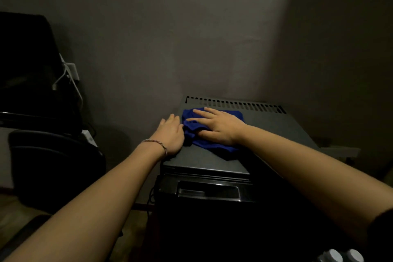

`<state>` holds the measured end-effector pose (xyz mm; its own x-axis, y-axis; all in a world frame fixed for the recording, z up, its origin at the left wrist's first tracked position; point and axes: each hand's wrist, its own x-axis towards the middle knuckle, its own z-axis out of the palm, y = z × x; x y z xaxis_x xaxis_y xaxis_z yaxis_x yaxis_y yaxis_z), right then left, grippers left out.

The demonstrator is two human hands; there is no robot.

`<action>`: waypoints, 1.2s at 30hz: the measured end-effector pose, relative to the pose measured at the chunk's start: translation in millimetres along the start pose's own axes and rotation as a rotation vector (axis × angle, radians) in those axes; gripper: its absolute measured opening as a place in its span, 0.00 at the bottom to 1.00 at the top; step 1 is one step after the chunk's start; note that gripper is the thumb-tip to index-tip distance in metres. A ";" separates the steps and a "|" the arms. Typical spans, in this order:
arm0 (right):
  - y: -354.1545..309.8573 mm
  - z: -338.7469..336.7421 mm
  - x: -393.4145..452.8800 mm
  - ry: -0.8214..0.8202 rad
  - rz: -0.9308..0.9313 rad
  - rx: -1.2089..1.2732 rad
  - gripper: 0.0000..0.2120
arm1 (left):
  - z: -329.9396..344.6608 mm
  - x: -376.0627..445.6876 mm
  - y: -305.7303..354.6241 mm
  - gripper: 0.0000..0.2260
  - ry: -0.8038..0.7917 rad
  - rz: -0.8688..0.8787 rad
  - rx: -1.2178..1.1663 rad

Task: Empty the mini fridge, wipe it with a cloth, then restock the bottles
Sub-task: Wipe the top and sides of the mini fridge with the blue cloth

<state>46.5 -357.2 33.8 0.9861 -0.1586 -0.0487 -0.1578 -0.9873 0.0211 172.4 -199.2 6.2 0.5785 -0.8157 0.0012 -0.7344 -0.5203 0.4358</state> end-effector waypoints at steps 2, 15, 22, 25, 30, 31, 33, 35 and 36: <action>13.9 1.3 19.0 0.007 0.054 0.001 0.27 | 3.0 2.9 -4.0 0.27 -0.015 0.009 0.032; 87.4 3.2 3.4 0.001 0.498 0.072 0.33 | -1.5 -2.0 37.1 0.29 -0.143 0.048 0.313; 59.7 4.2 -72.7 -0.049 0.409 0.037 0.32 | 5.0 8.5 49.5 0.30 -0.158 0.046 0.308; 22.5 8.3 -116.0 -0.043 0.250 -0.001 0.33 | 6.7 16.4 51.3 0.29 -0.148 0.071 0.296; 9.9 5.0 -119.8 -0.040 0.136 0.048 0.30 | 8.3 25.8 48.6 0.27 -0.123 0.080 0.285; 17.8 3.8 -110.3 -0.028 0.128 0.056 0.32 | 8.8 25.3 47.2 0.27 -0.115 0.082 0.287; 39.1 4.4 -86.4 0.001 0.128 0.048 0.34 | 9.4 23.5 46.3 0.26 -0.107 0.090 0.294; 61.6 6.3 -58.5 0.012 0.155 0.025 0.31 | 9.6 22.3 46.0 0.26 -0.098 0.095 0.303; 72.9 7.1 -45.0 0.015 0.178 0.022 0.30 | 10.2 22.5 46.2 0.26 -0.090 0.100 0.311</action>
<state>-9.7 -422.1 30.5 0.9431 -0.3309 -0.0314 -0.3309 -0.9436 0.0067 147.9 -244.1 17.2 0.4748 -0.8783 -0.0554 -0.8670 -0.4777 0.1417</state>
